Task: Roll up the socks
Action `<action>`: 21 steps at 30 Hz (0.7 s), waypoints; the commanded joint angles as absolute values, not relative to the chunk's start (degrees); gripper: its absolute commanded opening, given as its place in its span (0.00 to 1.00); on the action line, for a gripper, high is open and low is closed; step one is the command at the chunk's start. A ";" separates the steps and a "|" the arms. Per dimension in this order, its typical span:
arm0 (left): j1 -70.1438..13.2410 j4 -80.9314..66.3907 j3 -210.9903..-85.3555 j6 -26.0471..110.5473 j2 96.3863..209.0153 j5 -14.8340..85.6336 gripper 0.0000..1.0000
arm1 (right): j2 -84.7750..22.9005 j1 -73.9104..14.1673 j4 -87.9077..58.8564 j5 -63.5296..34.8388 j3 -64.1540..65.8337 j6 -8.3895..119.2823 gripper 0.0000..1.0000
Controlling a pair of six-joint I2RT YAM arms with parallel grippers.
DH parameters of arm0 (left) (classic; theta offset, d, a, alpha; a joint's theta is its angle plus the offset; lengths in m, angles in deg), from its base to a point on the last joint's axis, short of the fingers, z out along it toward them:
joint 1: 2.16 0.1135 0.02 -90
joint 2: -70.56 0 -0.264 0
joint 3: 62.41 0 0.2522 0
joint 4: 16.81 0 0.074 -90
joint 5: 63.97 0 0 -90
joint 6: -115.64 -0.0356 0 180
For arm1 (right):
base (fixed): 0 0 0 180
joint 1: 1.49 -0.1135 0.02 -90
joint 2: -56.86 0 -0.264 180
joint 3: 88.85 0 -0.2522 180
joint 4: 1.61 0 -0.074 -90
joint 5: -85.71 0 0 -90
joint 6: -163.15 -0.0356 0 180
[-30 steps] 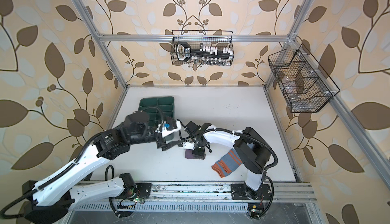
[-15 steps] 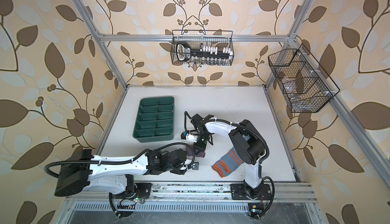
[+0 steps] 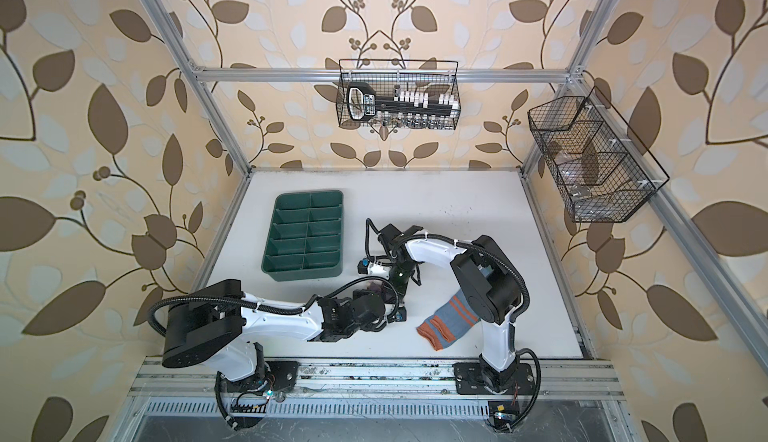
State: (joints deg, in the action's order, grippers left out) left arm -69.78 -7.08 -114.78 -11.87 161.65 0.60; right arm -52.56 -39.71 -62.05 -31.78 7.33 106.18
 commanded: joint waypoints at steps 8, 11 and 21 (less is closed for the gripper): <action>-68.26 8.27 -123.23 -8.85 168.37 12.57 0.08 | -42.86 -36.28 -48.86 -27.25 17.92 104.16 0.55; -67.77 9.75 -123.71 -8.81 169.25 14.47 0.07 | -38.63 -34.48 -45.87 -25.01 19.31 102.46 0.63; -62.27 23.24 -131.45 -8.64 168.93 25.86 0.08 | -21.97 -19.81 -31.42 -8.14 24.50 86.33 0.64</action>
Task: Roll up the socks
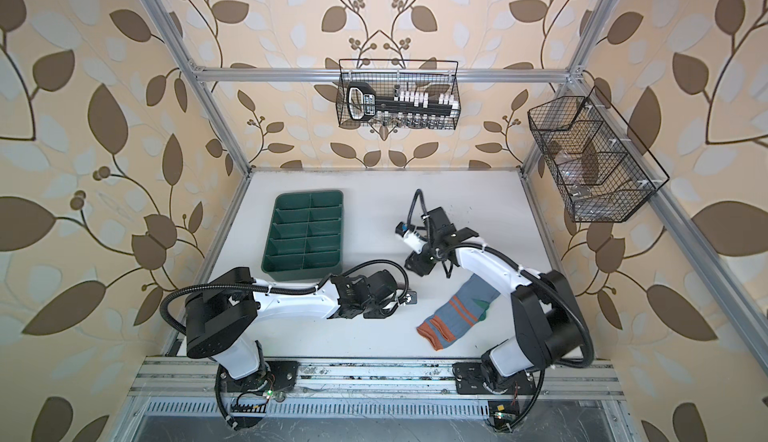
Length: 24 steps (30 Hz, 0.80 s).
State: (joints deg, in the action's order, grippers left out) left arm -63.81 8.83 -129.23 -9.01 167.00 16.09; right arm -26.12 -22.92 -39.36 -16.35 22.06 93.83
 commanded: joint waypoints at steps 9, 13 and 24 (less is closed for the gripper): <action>-53.96 38.62 -144.65 -3.64 176.49 35.73 0.10 | -4.89 -17.18 -22.78 7.97 32.48 80.60 0.62; -50.80 44.17 -151.04 -0.35 180.95 40.55 0.11 | 9.83 -18.14 -14.55 -1.07 41.38 80.74 0.60; -42.83 58.03 -165.17 -2.64 193.95 54.51 0.13 | 14.85 -54.56 -20.90 2.24 49.92 113.07 0.56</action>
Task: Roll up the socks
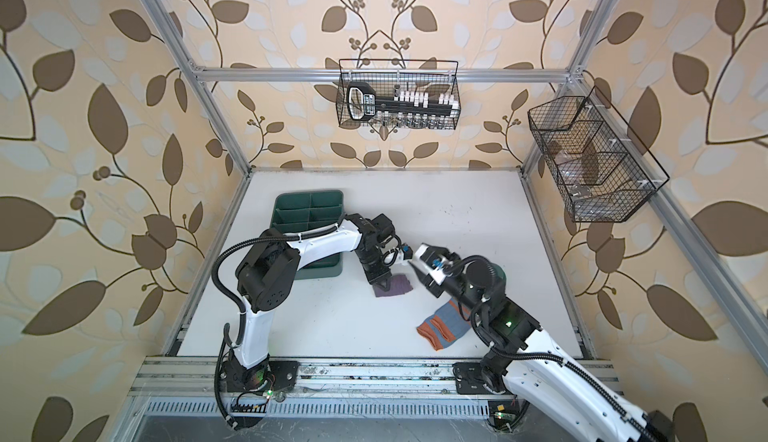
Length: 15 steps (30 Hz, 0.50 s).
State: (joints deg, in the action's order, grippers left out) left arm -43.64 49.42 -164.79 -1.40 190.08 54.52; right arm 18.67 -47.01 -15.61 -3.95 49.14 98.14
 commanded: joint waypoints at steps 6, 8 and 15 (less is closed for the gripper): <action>-41.36 57.41 -165.47 -2.63 195.34 54.56 0.13 | -1.38 -62.10 -22.57 16.43 49.33 123.99 0.57; -40.97 57.55 -166.16 -2.71 196.02 54.89 0.13 | -4.88 -62.06 -19.14 17.11 49.68 126.79 0.59; -40.04 59.16 -168.72 -3.69 198.44 57.22 0.13 | -17.89 -56.30 -10.31 14.71 46.68 133.20 0.60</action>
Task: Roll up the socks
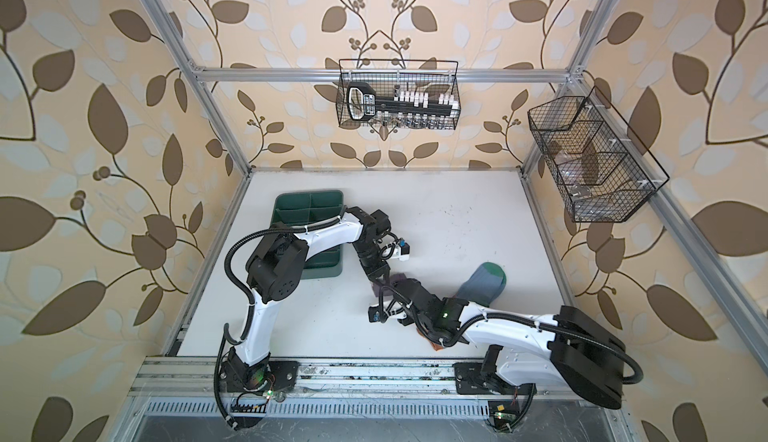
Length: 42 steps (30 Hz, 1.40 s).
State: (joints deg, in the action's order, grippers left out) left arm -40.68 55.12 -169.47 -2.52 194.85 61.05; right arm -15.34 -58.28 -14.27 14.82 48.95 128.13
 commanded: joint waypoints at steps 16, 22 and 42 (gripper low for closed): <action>-39.60 57.96 -168.37 -3.22 198.01 57.58 0.13 | -36.11 -52.99 -12.92 10.34 39.36 131.33 0.26; -39.63 51.04 -165.19 -0.12 189.78 55.40 0.30 | -36.54 -52.45 -27.14 5.46 34.45 127.55 0.00; -36.53 22.03 -134.88 -0.28 127.72 20.70 0.61 | -41.34 -45.11 -66.87 -21.67 17.51 113.66 0.00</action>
State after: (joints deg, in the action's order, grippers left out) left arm -36.47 22.51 -135.66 3.56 132.23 19.83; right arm -37.92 -46.57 -59.21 -13.81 20.14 114.88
